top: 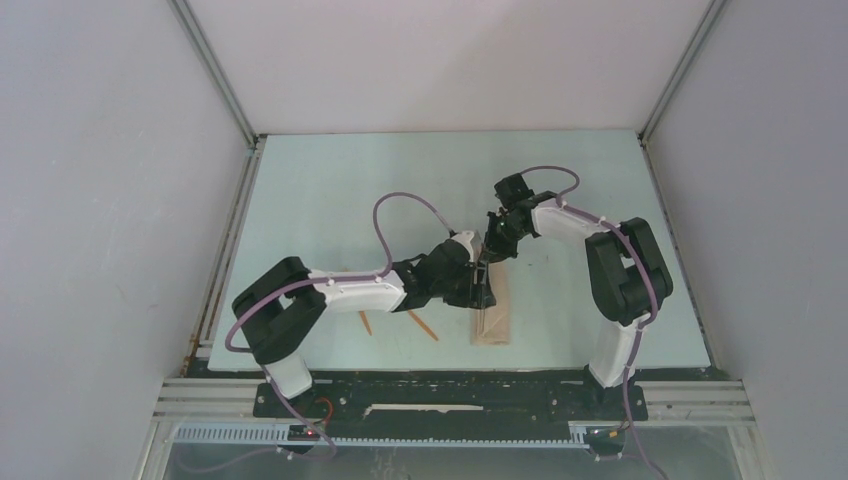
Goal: Fold the napkin into a case and place the utensils inside
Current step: Fold the 2/3-rectangle-folded napkin at the center of the board, then pick up the top corner of the smaller rectangle folded napkin from the center of the board.
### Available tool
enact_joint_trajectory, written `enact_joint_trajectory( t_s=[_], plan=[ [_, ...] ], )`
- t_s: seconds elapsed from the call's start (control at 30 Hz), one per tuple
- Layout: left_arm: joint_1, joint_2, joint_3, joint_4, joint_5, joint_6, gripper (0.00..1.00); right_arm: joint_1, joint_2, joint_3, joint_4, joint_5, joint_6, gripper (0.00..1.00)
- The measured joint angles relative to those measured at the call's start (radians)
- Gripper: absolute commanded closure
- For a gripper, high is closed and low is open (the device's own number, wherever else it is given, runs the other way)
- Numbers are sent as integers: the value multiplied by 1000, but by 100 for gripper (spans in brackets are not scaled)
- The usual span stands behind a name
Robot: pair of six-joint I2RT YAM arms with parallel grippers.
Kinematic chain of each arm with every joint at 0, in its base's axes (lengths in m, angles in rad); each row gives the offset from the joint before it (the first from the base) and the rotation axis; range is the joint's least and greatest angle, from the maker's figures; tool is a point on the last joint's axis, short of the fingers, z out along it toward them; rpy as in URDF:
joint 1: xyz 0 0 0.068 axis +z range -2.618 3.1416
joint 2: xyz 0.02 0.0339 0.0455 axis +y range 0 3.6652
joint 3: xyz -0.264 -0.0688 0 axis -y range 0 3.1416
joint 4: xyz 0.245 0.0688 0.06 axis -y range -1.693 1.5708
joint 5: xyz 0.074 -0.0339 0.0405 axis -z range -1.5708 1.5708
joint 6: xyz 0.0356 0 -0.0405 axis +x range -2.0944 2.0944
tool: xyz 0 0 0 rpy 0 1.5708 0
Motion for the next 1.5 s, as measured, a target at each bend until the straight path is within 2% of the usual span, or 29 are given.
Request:
enact_joint_trajectory(
  t_s=[0.1, 0.2, 0.27, 0.43, 0.57, 0.63, 0.83, 0.97, 1.1, 1.23, 1.5],
  plan=[
    [1, 26, -1, -32, -26, 0, 36, 6, 0, 0, 2, 0, -2, 100],
    [2, 52, -1, -37, -35, -3, 48, 11, 1, 0, 8, -8, -3, 97],
    [4, 65, -16, -12, -34, -13, 57, 14, 3, 0, 14, -19, -6, 88],
    [18, 65, -107, 116, -22, -77, 70, 14, 10, 0, 19, -63, -32, 58],
    [36, 64, -193, 265, 6, -156, 74, -6, -5, 0, -10, -120, -74, 40],
    [41, 64, -232, 337, 19, -199, 75, -16, -37, -3, -31, -144, -95, 34],
    [40, 139, -333, 646, 47, -391, 78, -55, -234, -89, -22, -158, -167, 34],
    [18, 208, -348, 807, 34, -509, 78, -51, -248, -129, 42, -132, -197, 33],
    [-18, 220, -359, 854, 5, -566, 78, -27, -211, -140, 102, -100, -240, 37],
    [-26, 222, -360, 869, -7, -590, 79, -20, -154, -124, 126, -79, -288, 34],
    [-26, 227, -361, 875, -10, -594, 79, -2, -77, -82, 127, -38, -346, 50]
  ],
)
